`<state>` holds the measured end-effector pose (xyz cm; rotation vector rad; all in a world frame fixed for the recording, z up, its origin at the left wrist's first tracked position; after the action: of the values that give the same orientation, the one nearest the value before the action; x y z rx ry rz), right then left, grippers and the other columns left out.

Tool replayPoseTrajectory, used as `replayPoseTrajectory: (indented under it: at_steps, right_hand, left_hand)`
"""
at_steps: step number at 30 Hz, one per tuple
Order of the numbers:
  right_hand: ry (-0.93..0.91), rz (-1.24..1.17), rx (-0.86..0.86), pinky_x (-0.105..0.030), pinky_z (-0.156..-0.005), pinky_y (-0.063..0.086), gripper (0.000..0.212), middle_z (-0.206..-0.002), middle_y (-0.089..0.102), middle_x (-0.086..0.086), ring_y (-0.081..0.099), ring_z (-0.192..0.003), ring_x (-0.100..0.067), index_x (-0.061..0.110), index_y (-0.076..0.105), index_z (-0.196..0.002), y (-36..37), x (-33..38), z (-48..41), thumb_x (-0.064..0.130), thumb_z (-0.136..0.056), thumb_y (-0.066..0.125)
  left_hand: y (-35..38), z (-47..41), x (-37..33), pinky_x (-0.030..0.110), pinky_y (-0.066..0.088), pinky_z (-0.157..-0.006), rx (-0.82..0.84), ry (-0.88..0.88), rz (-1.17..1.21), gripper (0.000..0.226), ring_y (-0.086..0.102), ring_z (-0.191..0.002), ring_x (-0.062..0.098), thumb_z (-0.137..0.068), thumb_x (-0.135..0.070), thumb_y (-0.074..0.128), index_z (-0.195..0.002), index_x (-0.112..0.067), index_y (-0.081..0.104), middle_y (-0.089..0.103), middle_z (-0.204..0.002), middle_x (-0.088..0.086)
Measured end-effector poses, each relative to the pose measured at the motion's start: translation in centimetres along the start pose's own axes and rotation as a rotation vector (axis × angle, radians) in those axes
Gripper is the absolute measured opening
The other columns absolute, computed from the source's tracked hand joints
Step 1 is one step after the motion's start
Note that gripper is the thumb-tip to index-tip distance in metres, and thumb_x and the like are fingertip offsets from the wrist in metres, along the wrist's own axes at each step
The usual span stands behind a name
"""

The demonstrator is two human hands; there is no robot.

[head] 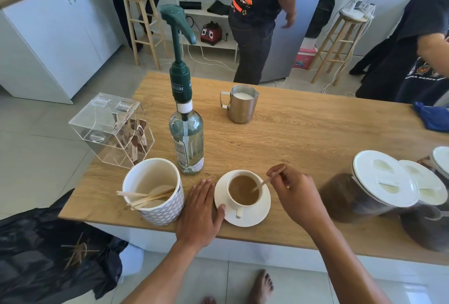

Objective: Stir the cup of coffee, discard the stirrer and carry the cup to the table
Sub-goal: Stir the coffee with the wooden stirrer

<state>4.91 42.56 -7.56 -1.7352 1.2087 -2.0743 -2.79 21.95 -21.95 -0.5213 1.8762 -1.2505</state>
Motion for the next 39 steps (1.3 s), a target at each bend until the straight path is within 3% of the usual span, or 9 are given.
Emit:
replayPoseTrajectory:
  at_steps: [3, 8, 12, 16, 20, 24, 29, 36, 39]
  right_hand:
    - [-0.06, -0.04, 0.08, -0.018, -0.072, 0.051, 0.018, -0.091, 0.073, 0.016, 0.065, -0.083, -0.002, 0.03, 0.069, -0.087, 0.6, 0.6, 0.1, 0.019, -0.096, 0.058]
    - [-0.014, 0.016, 0.016, -0.031, -0.063, 0.05, 0.019, -0.074, 0.07, 0.011, 0.062, -0.07, -0.013, 0.025, 0.068, -0.083, 0.1, 0.4, 0.3, 0.017, -0.095, 0.056]
    - [-0.065, -0.01, 0.065, -0.02, -0.067, 0.05, 0.015, -0.085, 0.072, 0.016, 0.064, -0.079, -0.005, 0.026, 0.071, -0.091, 0.4, 0.6, 0.3, 0.019, -0.096, 0.058]
    - [-0.02, 0.035, 0.038, -0.032, -0.065, 0.051, 0.018, -0.078, 0.07, 0.016, 0.064, -0.069, -0.014, 0.02, 0.071, -0.086, 0.1, 0.3, 0.4, 0.018, -0.095, 0.055]
    - [-0.047, -0.033, 0.061, -0.024, -0.064, 0.051, 0.016, -0.085, 0.072, 0.014, 0.065, -0.076, -0.006, 0.029, 0.069, -0.091, 0.2, 0.6, 0.3, 0.021, -0.097, 0.057]
    - [-0.012, 0.001, 0.112, -0.027, -0.056, 0.048, 0.021, -0.075, 0.07, 0.012, 0.06, -0.06, -0.01, 0.028, 0.067, -0.082, 0.6, 0.4, 0.4, 0.02, -0.097, 0.055]
    - [-0.06, -0.021, 0.056, -0.021, -0.066, 0.048, 0.015, -0.084, 0.071, 0.015, 0.063, -0.078, -0.007, 0.027, 0.069, -0.092, 0.6, 0.9, 0.2, 0.019, -0.097, 0.056]
    - [-0.058, -0.028, 0.001, -0.019, -0.064, 0.047, 0.016, -0.083, 0.07, 0.015, 0.062, -0.076, -0.006, 0.023, 0.07, -0.09, 0.2, 0.9, 0.2, 0.015, -0.096, 0.057]
    - [-0.062, -0.028, 0.095, -0.023, -0.068, 0.051, 0.017, -0.087, 0.073, 0.015, 0.065, -0.077, -0.008, 0.027, 0.071, -0.087, 0.7, 0.8, 0.3, 0.018, -0.095, 0.059]
  left_hand:
    - [-0.1, 0.0, 0.0, 0.035, 0.013, -0.122, 0.0, 0.003, -0.011, 0.064, 0.028, -0.146, 0.02, -0.099, -0.048, 0.032, -0.146, -0.007, 0.043, 0.04, -0.154, 0.007]
    - [-0.1, 0.0, -0.1, 0.034, 0.011, -0.122, 0.002, 0.004, -0.012, 0.064, 0.027, -0.146, 0.019, -0.099, -0.049, 0.03, -0.147, -0.008, 0.042, 0.04, -0.155, 0.007]
    - [-0.1, 0.0, -0.1, 0.034, 0.01, -0.122, 0.001, 0.004, -0.01, 0.064, 0.028, -0.146, 0.02, -0.099, -0.049, 0.03, -0.147, -0.008, 0.042, 0.04, -0.154, 0.007]
    - [-0.1, 0.0, -0.1, 0.033, 0.009, -0.123, -0.001, 0.004, -0.008, 0.064, 0.028, -0.146, 0.019, -0.1, -0.049, 0.029, -0.147, -0.008, 0.041, 0.04, -0.155, 0.006]
    - [0.0, 0.1, 0.1, 0.035, 0.012, -0.123, 0.005, 0.003, -0.013, 0.064, 0.026, -0.147, 0.018, -0.1, -0.049, 0.029, -0.148, -0.009, 0.04, 0.038, -0.156, 0.005]
    - [-0.1, 0.0, 0.0, 0.034, 0.011, -0.122, 0.006, 0.002, -0.007, 0.064, 0.029, -0.146, 0.019, -0.1, -0.049, 0.029, -0.147, -0.008, 0.042, 0.04, -0.155, 0.006]
    - [-0.1, 0.1, 0.0, 0.035, 0.012, -0.122, 0.007, 0.0, -0.017, 0.065, 0.03, -0.145, 0.02, -0.1, -0.05, 0.027, -0.147, -0.008, 0.043, 0.041, -0.154, 0.006]
    - [-0.1, 0.1, 0.0, 0.032, 0.009, -0.122, 0.001, -0.004, -0.005, 0.065, 0.028, -0.146, 0.019, -0.099, -0.05, 0.029, -0.147, -0.009, 0.042, 0.04, -0.154, 0.006]
    - [-0.1, 0.1, 0.0, 0.033, 0.011, -0.122, 0.002, -0.002, -0.003, 0.064, 0.028, -0.146, 0.019, -0.099, -0.049, 0.03, -0.147, -0.009, 0.042, 0.04, -0.155, 0.006]
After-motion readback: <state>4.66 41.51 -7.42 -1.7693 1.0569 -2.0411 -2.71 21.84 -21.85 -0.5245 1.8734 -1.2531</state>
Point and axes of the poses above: each hand's wrist, its own z-axis away from the middle knuckle, its own y-axis out of the palm, x = y × z, the point moved 4 cm from there along -z, towards the middle knuckle
